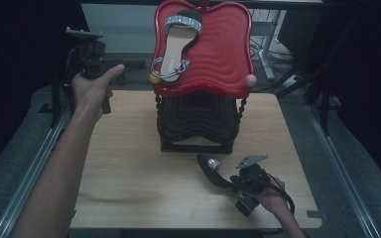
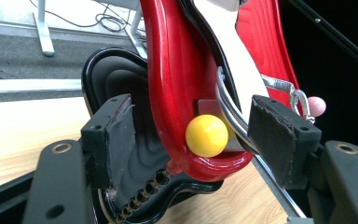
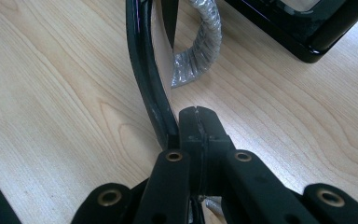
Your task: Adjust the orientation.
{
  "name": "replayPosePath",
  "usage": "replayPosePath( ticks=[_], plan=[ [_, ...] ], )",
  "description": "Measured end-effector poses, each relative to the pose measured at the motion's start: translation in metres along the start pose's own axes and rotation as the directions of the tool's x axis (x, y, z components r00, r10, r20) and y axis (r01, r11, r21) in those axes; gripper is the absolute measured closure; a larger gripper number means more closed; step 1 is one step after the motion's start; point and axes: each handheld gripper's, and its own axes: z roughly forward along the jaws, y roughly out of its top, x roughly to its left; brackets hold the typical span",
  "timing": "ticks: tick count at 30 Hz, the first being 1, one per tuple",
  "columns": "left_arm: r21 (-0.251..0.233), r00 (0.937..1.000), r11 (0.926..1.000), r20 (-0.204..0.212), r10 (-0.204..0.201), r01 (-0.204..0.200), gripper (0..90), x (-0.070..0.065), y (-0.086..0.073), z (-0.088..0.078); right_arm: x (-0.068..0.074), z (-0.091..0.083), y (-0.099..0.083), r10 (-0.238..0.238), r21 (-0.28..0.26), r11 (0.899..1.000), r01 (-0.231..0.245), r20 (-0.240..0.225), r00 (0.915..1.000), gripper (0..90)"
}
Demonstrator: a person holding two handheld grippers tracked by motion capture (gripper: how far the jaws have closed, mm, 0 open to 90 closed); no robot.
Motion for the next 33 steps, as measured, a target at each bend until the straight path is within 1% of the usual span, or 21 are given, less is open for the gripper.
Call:
replayPosePath(
  ticks=[5, 6, 7, 9, 10, 11, 13, 14, 15, 16, 19, 22, 26, 27, 28, 29, 30, 31, 32, 33],
  plan=[
    [0.002, 1.0, 1.0, 0.003, -0.001, 0.001, 31.9, 0.0, 0.0, -0.002, 0.007, -0.002, 0.001, -0.015, -0.003, 1.0, 0.015, -0.001, 0.9999, 89.6],
    [0.002, 1.0, 1.0, 0.001, 0.002, -0.002, 31.9, 0.0, 0.0, -0.002, 0.009, -0.003, 0.002, -0.016, -0.005, 1.0, 0.016, -0.004, 0.9999, 89.5],
    [0.003, 1.0, 1.0, 0.001, 0.004, -0.004, 31.9, 0.0, 0.0, -0.003, 0.015, -0.004, 0.003, -0.03, -0.006, 1.0, 0.03, -0.011, 0.9995, 89.5],
    [0.0, 1.0, 1.0, 0.001, 0.005, -0.005, 31.9, 0.0, -0.001, -0.005, 0.017, -0.004, 0.003, -0.038, -0.005, 0.999, 0.037, -0.013, 0.9992, 89.5],
    [-0.001, 1.0, 1.0, 0.0, 0.005, -0.005, 31.9, 0.0, -0.001, -0.006, 0.021, -0.004, 0.004, -0.049, -0.006, 0.999, 0.049, -0.019, 0.9986, 89.5],
    [-0.002, 1.0, 1.0, 0.0, 0.004, -0.004, 31.9, 0.0, -0.001, -0.006, 0.029, -0.002, 0.005, -0.066, -0.006, 0.998, 0.066, -0.035, 0.9972, 89.5],
    [-0.004, 1.0, 1.0, -0.001, 0.003, -0.003, 32.0, 0.001, -0.003, -0.008, 0.039, 0.004, 0.004, -0.094, 0.016, 0.995, 0.095, -0.043, 0.9946, 89.5],
    [-0.004, 1.0, 1.0, -0.001, 0.003, -0.003, 31.9, 0.001, -0.003, -0.008, 0.039, 0.004, 0.004, -0.094, 0.016, 0.995, 0.095, -0.043, 0.9946, 89.5],
    [-0.004, 1.0, 1.0, 0.0, 0.002, -0.002, 32.0, 0.002, -0.003, -0.009, 0.051, 0.015, 0.0, -0.124, 0.046, 0.991, 0.126, -0.055, 0.9908, 89.5],
    [-0.005, 1.0, 1.0, 0.0, 0.002, -0.002, 31.9, 0.002, -0.004, -0.009, 0.055, 0.019, -0.002, -0.129, 0.04, 0.991, 0.131, -0.062, 0.9897, 89.5],
    [-0.002, 1.0, 1.0, -0.001, -0.003, 0.003, 32.0, 0.005, -0.006, -0.01, 0.059, 0.021, -0.001, -0.134, 0.044, 0.99, 0.137, -0.063, 0.989, 89.5],
    [-0.002, 1.0, 1.0, -0.001, -0.008, 0.008, 32.0, 0.007, -0.007, -0.01, 0.058, 0.02, -0.001, -0.129, 0.04, 0.99, 0.132, -0.066, 0.9894, 89.5],
    [-0.001, 0.9999, 0.9999, 0.001, -0.012, 0.012, 32.1, 0.008, -0.008, -0.01, 0.058, 0.014, -0.002, -0.12, 0.021, 0.992, 0.122, -0.079, 0.9896, 89.4],
    [0.0, 0.9999, 0.9999, 0.0, -0.01, 0.01, 32.1, 0.009, -0.008, -0.01, 0.062, 0.006, 0.0, -0.127, -0.004, 0.992, 0.127, -0.093, 0.9875, 89.4],
    [0.0, 0.9999, 0.9999, -0.001, -0.01, 0.01, 32.1, 0.009, -0.008, -0.01, 0.062, 0.006, 0.0, -0.127, -0.004, 0.992, 0.127, -0.093, 0.9875, 89.4],
    [0.0, 0.9999, 0.9999, -0.001, -0.012, 0.012, 32.1, 0.009, -0.008, -0.01, 0.068, 0.002, 0.002, -0.141, -0.018, 0.99, 0.14, -0.107, 0.9842, 89.4],
    [-0.001, 0.9999, 0.9999, -0.001, -0.013, 0.013, 32.1, 0.009, -0.008, -0.009, 0.068, 0.002, 0.002, -0.141, -0.018, 0.99, 0.14, -0.107, 0.9842, 89.4],
    [0.001, 0.9999, 0.9999, 0.001, -0.012, 0.012, 32.2, 0.008, -0.009, -0.009, 0.075, -0.001, 0.002, -0.158, -0.026, 0.987, 0.156, -0.123, 0.9798, 89.4],
    [0.001, 0.9999, 0.9999, 0.001, -0.012, 0.012, 32.2, 0.008, -0.009, -0.009, 0.075, -0.001, 0.002, -0.158, -0.026, 0.987, 0.156, -0.123, 0.9798, 89.4],
    [0.002, 0.9999, 0.9999, 0.002, -0.011, 0.011, 32.2, 0.007, -0.009, -0.009, 0.078, -0.001, 0.002, -0.167, -0.027, 0.986, 0.165, -0.134, 0.9769, 89.4]
  ],
)
